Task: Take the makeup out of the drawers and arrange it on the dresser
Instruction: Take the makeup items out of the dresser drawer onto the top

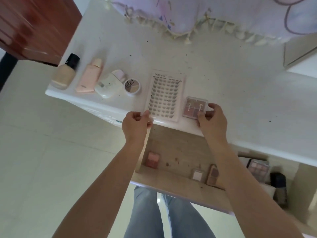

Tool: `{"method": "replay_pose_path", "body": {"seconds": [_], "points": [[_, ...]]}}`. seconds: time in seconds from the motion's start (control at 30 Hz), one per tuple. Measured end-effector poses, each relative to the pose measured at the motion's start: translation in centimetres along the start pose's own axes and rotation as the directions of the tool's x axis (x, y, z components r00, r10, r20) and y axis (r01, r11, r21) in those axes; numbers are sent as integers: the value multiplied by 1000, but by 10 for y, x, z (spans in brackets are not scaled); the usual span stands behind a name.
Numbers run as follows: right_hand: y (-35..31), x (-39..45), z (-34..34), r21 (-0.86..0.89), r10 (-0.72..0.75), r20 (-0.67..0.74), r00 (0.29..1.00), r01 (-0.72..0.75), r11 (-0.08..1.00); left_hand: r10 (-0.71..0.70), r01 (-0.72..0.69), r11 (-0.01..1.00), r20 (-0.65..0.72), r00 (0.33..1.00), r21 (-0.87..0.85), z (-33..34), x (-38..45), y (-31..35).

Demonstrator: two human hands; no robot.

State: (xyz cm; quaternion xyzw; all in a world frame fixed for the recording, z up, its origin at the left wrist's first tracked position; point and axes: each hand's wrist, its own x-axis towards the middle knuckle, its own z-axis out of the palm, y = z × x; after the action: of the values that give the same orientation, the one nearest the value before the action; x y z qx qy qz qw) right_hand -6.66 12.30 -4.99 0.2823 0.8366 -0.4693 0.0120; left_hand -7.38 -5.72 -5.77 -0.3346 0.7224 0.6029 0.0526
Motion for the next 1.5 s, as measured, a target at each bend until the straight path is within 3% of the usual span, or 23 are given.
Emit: {"method": "replay_pose_path", "body": {"seconds": [0.37,0.47,0.6,0.73,0.83,0.93,1.03,1.2,1.37,1.5], "points": [[-10,12,1,-342,1,20,1000,6,940,13,-18,996,63,998,82,-7,9,5],[-7,14,-6,-392,32,19,999,-22,920,19,-43,979,124,992,197,-11,13,9],[-3,12,-21,-360,68,34,997,-52,932,71,-157,913,232,970,377,-20,18,22],[7,7,-46,-132,123,3,992,-122,984,67,-124,982,350,934,142,-16,18,43],[16,4,-64,-84,146,-52,988,-150,985,52,-168,968,503,863,189,-5,29,58],[23,3,-76,-93,156,-131,979,-169,981,58,-314,879,573,818,359,14,43,70],[27,-1,-72,-176,134,-148,980,-159,972,195,-530,652,555,809,542,35,45,73],[30,-3,-53,-266,67,-123,990,-98,959,238,-521,595,485,842,612,51,44,71],[31,7,-54,-292,82,-140,987,-121,949,285,-607,460,540,792,648,51,46,82],[29,9,-49,-336,71,-182,981,-130,933,254,-605,398,551,795,689,50,51,86]]}}
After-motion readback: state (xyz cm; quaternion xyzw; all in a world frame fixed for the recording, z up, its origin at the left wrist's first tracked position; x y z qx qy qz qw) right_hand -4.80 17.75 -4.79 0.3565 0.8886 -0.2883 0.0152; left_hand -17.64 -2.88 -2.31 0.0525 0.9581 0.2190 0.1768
